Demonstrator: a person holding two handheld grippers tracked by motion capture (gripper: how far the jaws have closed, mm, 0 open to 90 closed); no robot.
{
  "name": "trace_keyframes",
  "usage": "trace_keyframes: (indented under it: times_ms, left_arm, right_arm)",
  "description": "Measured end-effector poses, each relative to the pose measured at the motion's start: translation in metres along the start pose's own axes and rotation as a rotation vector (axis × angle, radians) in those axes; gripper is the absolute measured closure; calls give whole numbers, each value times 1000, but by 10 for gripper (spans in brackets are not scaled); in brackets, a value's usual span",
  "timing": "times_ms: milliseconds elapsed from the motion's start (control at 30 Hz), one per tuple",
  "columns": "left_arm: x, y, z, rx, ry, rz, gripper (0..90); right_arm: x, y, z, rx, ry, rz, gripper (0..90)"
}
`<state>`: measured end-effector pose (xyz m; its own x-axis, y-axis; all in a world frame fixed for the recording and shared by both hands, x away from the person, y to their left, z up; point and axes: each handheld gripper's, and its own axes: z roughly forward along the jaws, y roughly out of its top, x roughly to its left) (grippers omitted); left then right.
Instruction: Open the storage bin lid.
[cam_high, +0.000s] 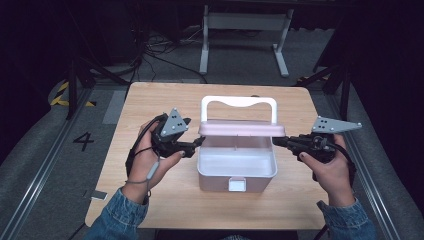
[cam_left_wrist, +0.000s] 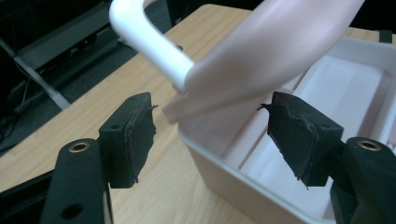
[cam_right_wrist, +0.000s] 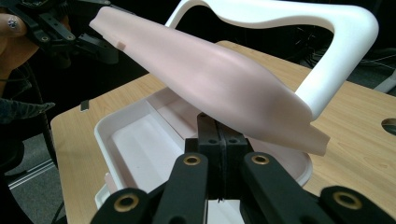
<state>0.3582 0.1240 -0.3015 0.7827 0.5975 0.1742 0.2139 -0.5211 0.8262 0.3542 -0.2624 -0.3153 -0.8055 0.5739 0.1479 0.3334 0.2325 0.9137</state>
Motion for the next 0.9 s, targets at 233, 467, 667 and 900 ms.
trace_keyframes:
  times_ms: [233, 467, 667, 900]
  left_arm:
    - [-4, 13, 8, -6, 9, 36, 353]
    - [-4, 18, 11, -44, 10, 17, 455]
    - [-1, 20, 14, -42, -8, -5, 529]
    - [6, 25, 14, -46, -14, -8, 561]
  right_arm:
    - [-1, 1, -3, -9, 1, 9, 900]
    - [0, 3, -5, -21, -5, 9, 900]
    - [1, 2, -7, -21, -7, 9, 900]
    - [3, 2, -17, -35, -23, 6, 892]
